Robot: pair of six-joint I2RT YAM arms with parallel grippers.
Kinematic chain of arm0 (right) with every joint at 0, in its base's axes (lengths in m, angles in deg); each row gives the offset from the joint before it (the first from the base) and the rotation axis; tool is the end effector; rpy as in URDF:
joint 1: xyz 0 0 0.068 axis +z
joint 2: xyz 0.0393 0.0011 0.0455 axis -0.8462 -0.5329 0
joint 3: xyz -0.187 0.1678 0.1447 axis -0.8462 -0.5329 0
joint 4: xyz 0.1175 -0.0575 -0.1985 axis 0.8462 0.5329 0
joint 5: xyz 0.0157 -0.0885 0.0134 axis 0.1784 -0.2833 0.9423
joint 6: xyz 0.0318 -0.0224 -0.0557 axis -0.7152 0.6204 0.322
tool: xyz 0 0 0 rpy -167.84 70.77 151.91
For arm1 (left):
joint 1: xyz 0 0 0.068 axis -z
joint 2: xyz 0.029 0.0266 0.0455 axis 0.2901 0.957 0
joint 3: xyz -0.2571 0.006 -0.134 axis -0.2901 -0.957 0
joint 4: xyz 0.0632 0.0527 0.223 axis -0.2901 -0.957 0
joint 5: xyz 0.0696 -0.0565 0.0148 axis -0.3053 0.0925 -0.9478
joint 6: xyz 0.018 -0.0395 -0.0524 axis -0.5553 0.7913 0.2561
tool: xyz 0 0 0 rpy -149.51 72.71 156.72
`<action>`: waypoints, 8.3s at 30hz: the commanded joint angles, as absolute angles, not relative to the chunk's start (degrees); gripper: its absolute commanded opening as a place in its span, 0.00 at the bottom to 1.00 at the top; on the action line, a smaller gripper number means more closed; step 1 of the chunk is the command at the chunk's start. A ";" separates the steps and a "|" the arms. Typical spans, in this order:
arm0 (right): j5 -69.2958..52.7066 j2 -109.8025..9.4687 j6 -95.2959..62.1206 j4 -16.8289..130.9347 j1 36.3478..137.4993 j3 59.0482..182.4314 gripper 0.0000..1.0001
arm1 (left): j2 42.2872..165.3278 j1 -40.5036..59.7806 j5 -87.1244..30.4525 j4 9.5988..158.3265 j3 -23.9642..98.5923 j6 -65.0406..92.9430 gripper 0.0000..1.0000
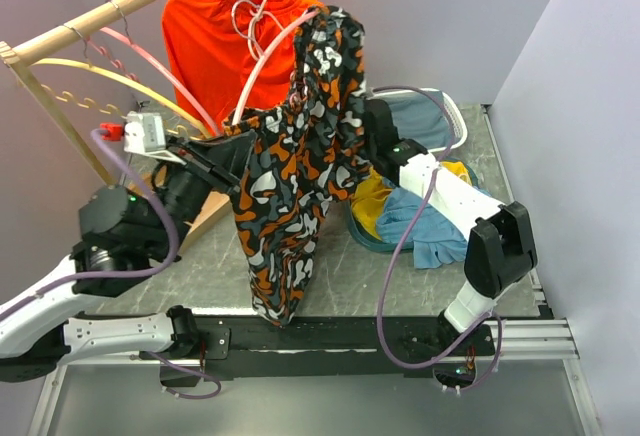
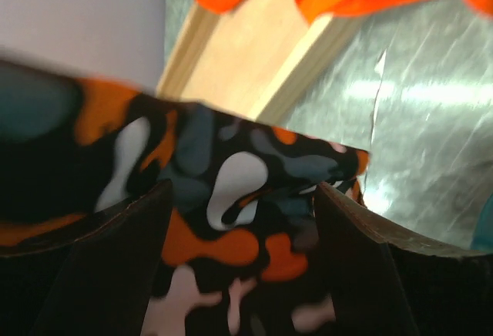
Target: Place the shorts on the hanger
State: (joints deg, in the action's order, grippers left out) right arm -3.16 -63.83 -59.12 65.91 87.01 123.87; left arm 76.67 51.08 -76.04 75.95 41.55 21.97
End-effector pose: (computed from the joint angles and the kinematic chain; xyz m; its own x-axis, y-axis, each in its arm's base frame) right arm 0.3308 0.1987 0.3369 -0.7375 0.4353 -0.5163 -0.1392 0.6501 0.7470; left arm 0.0717 -0.0846 0.5240 -0.0322 -0.6104 -0.7914 0.5138 0.6691 -0.5369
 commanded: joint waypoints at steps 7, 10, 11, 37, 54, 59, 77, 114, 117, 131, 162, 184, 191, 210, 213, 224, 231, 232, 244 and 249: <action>-3.37 -69.18 -58.47 72.45 92.16 135.97 0.80 | 77.78 55.64 -95.53 86.95 38.53 23.65 0.01; -2.49 -72.43 -57.76 74.56 93.30 140.63 0.79 | 80.33 58.01 -100.48 90.11 39.41 20.93 0.01; -1.97 -73.14 -57.59 74.91 93.91 141.69 0.79 | 81.13 58.72 -104.15 92.21 39.76 18.65 0.01; -4.78 -78.25 -53.19 85.91 97.96 149.27 0.81 | 110.93 56.27 -123.79 121.75 64.63 -30.40 0.01; -5.65 -62.70 -48.53 84.14 97.52 129.75 0.82 | 124.72 54.95 -123.08 132.74 75.10 -35.49 0.01; -6.53 -59.79 -48.01 83.79 97.52 125.01 0.82 | 126.57 54.86 -122.82 134.05 76.50 -36.21 0.01; -4.86 -51.62 -44.76 84.14 97.35 118.50 0.82 | 133.08 47.92 -122.99 148.29 84.24 -52.55 0.01; -7.32 -48.81 -42.11 85.73 97.35 116.65 0.82 | 135.45 46.14 -121.76 138.80 87.76 -47.28 0.01; -10.04 -47.49 -42.99 86.42 97.35 115.51 0.82 | 135.80 48.87 -122.55 146.85 86.09 -52.63 0.01; -11.10 -38.78 -42.82 85.73 96.29 110.50 0.82 | 141.95 50.81 -121.85 165.32 89.95 -70.83 0.01; -8.11 -47.92 -40.62 86.25 96.29 117.53 0.82 | 129.20 46.60 -121.77 141.26 84.92 -47.70 0.01; -9.34 -48.10 -38.16 88.89 96.29 119.11 0.82 | 140.46 37.90 -119.92 133.37 100.06 -41.76 0.01; -9.52 -48.45 -37.72 89.50 96.20 119.55 0.82 | 141.25 35.00 -118.69 131.08 100.05 -39.12 0.01; -9.70 -49.59 -37.55 89.94 96.20 119.99 0.82 | 145.38 28.40 -114.30 117.98 105.33 -29.01 0.01; -9.43 -49.86 -37.72 89.68 96.20 119.81 0.82 | 145.12 27.96 -113.85 117.02 104.19 -27.96 0.01; -9.17 -49.51 -37.81 89.33 96.20 118.67 0.81 | 148.55 25.77 -113.76 112.36 104.98 -22.94 0.07; -8.73 -49.33 -38.16 88.71 96.29 118.06 0.81 | 148.64 25.85 -114.56 113.15 102.87 -23.30 0.12; -8.73 -49.24 -38.16 88.63 96.12 117.97 0.81 | 148.64 25.85 -114.38 112.45 102.87 -22.07 0.14; -9.43 -47.05 -38.60 88.54 96.29 117.18 0.81 | 145.74 29.36 -113.77 109.81 99.00 -20.48 0.82; -11.80 -43.97 -39.30 88.10 96.20 115.77 0.82 | 144.07 33.75 -114.12 112.44 97.51 -24.43 0.99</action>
State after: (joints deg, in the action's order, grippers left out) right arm -9.48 -48.55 -38.83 90.00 96.47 116.33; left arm 149.37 30.10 -115.29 108.86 98.09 -21.38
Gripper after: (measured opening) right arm 0.815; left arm 0.961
